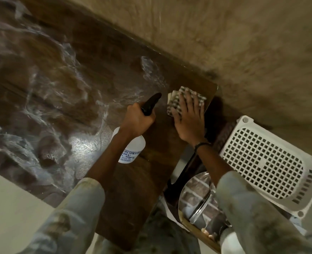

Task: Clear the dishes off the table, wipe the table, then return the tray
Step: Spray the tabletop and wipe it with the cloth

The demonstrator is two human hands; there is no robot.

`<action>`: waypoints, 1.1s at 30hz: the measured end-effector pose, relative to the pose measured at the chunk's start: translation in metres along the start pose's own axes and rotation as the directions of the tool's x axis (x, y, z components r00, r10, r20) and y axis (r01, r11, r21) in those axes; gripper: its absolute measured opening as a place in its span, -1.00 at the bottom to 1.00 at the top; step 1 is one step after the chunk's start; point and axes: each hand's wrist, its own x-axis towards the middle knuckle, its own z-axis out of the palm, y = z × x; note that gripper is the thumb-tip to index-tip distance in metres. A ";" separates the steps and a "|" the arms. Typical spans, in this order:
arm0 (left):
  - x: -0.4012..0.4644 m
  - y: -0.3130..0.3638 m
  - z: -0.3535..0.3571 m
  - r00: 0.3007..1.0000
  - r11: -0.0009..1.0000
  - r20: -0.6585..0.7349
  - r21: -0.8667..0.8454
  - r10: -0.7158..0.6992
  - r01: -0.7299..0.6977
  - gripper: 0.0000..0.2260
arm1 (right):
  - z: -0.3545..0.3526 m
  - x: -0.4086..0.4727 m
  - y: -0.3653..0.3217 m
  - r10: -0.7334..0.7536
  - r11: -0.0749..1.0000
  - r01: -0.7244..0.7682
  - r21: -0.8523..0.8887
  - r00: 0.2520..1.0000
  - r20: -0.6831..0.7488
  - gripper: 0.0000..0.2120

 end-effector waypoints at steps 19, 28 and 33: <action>0.052 -0.016 -0.061 0.981 0.991 0.160 0.061 0.108 -0.119 -0.88 | 0.009 0.003 0.002 0.349 0.936 -0.350 0.025 0.919 -0.181 -0.41; 0.061 -0.017 -0.068 0.980 0.988 0.143 0.060 0.136 -0.146 -0.86 | -0.006 0.057 0.001 0.555 0.832 -0.544 0.111 0.815 -0.164 -0.38; 0.061 -0.016 -0.068 0.989 0.994 0.108 0.040 0.101 -0.106 -0.83 | 0.002 0.022 0.003 0.462 0.887 -0.455 0.084 0.865 -0.196 -0.33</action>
